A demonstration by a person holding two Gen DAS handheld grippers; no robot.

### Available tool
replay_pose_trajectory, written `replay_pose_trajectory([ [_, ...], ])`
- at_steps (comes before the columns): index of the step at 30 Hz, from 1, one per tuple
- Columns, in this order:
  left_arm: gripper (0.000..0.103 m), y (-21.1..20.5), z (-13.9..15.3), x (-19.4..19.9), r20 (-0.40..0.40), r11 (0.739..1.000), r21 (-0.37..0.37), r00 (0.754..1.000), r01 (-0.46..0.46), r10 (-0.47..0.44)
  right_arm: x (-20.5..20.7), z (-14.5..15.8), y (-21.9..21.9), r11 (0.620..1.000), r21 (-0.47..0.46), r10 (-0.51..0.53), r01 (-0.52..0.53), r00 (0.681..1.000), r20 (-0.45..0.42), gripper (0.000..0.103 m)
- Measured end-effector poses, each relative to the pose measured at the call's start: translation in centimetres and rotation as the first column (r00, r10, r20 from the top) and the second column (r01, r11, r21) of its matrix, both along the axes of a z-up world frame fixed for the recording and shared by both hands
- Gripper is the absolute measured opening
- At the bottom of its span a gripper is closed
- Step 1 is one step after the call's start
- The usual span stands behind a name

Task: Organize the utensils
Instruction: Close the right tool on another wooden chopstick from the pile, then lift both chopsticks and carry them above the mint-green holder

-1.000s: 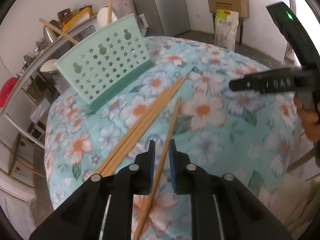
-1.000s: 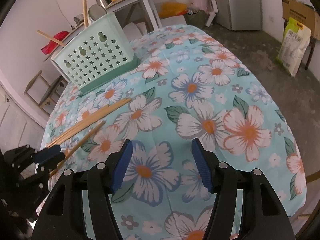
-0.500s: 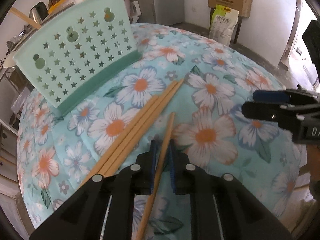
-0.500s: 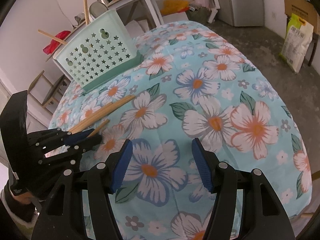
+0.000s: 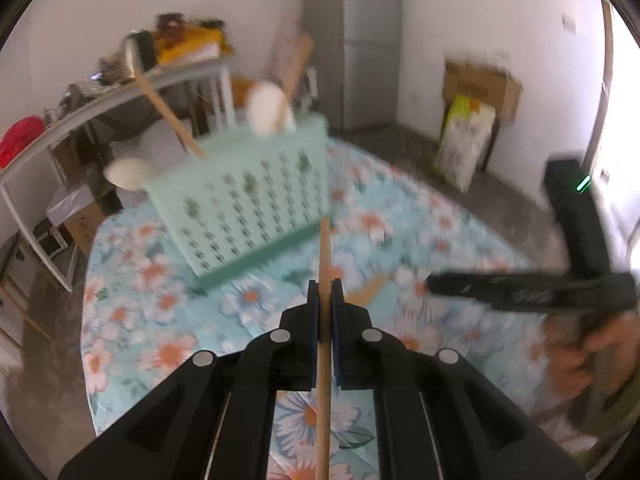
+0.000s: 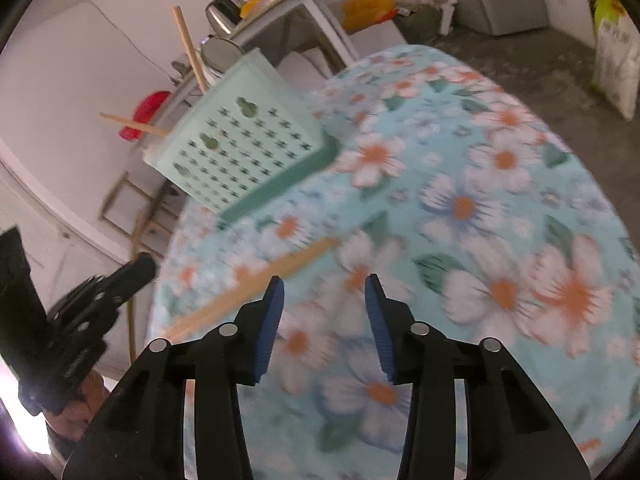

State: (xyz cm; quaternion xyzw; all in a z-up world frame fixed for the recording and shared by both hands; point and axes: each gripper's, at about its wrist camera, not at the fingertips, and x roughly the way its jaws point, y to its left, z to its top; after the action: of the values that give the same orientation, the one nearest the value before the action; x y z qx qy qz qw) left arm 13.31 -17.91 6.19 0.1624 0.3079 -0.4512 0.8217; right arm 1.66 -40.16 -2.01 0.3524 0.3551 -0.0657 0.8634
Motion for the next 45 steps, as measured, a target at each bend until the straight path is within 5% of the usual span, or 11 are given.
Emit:
replay_pose_trajectory([
  [10,0.005,6.2,4.1,0.8,-0.034,0.937,-0.323,0.991,-0.133,0.129,4.8,-4.3,-1.7,0.960,0.274,-0.041,0.057,0.997,-0.065,0.026],
  [15,0.005,7.6,3.0,1.7,-0.099,0.922,-0.342,0.982,-0.185,0.160,5.3,-5.3,-2.5,0.935,0.335,-0.099,0.117,0.993,-0.071,0.012],
  [21,0.005,9.0,2.0,2.6,-0.142,0.909,-0.348,0.971,-0.230,0.192,4.3,-4.6,-2.7,0.936,0.327,-0.117,0.128,0.992,-0.052,0.010],
  [28,0.005,10.5,2.2,2.8,-0.150,0.906,-0.351,0.969,-0.238,0.197,1.4,-1.2,-2.0,0.966,0.229,-0.125,0.117,0.992,0.020,0.009],
  [35,0.005,11.1,2.5,2.9,-0.183,0.906,-0.352,0.967,-0.233,0.177,-1.6,5.5,-1.1,0.994,0.042,-0.102,0.096,0.981,0.163,0.006],
  [41,0.005,12.5,3.7,3.4,-0.230,0.846,-0.461,0.957,-0.269,0.179,-2.9,9.4,0.8,0.988,-0.117,-0.066,0.097,0.969,0.240,0.005],
  [45,0.005,12.8,2.6,4.8,-0.330,0.815,-0.463,0.921,-0.348,0.206,-2.9,10.0,1.4,0.985,-0.146,-0.055,0.095,0.966,0.254,0.005],
])
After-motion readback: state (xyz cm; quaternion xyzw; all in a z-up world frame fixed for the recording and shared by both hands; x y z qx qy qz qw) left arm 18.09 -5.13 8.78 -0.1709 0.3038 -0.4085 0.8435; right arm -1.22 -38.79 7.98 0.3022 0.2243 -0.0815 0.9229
